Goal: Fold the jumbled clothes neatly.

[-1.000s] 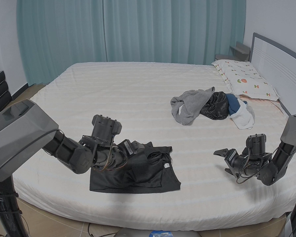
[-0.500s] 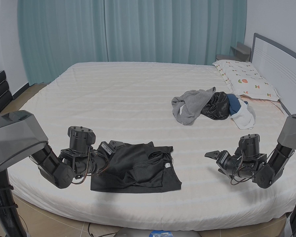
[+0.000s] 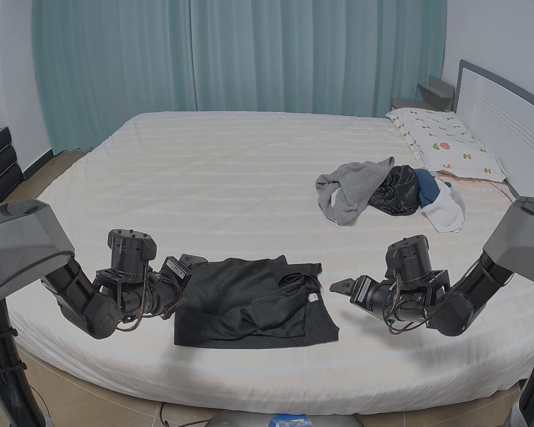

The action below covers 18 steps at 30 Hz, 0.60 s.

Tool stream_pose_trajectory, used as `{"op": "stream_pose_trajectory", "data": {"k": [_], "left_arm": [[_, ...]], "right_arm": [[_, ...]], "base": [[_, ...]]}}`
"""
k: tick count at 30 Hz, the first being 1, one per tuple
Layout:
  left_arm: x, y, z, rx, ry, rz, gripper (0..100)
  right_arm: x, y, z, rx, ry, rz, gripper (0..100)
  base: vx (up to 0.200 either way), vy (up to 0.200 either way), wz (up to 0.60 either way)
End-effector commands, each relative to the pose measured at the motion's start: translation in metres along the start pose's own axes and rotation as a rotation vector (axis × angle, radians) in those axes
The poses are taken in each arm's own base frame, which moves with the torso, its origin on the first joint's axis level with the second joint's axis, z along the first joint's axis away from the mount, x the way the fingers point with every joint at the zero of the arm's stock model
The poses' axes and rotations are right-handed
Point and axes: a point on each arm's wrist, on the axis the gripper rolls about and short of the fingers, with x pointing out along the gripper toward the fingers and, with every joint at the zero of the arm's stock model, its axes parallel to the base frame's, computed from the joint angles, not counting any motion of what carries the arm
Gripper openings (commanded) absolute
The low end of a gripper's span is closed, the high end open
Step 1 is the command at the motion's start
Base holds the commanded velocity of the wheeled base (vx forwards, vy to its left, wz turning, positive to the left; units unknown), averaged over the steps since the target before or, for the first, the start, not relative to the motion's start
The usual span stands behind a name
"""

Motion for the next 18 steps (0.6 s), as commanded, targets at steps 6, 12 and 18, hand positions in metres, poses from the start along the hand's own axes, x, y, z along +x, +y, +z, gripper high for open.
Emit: {"op": "stream_pose_trajectory", "data": {"k": [6, 12, 18], "left_arm": [[-0.001, 0.005, -0.001, -0.006, 0.002, 0.02, 100], [-0.001, 0.009, 0.007, -0.018, -0.015, 0.03, 100], [0.0, 0.01, 0.009, -0.018, -0.023, 0.028, 100]], "right_arm": [[0.015, 0.025, -0.009, -0.084, 0.017, -0.02, 100], [0.02, 0.035, -0.011, -0.14, 0.014, -0.059, 100], [0.04, 0.039, -0.018, -0.262, 0.002, -0.17, 100]], "base": [[0.0, 0.2, 0.0], [0.0, 0.2, 0.0], [0.0, 0.1, 0.0]]}}
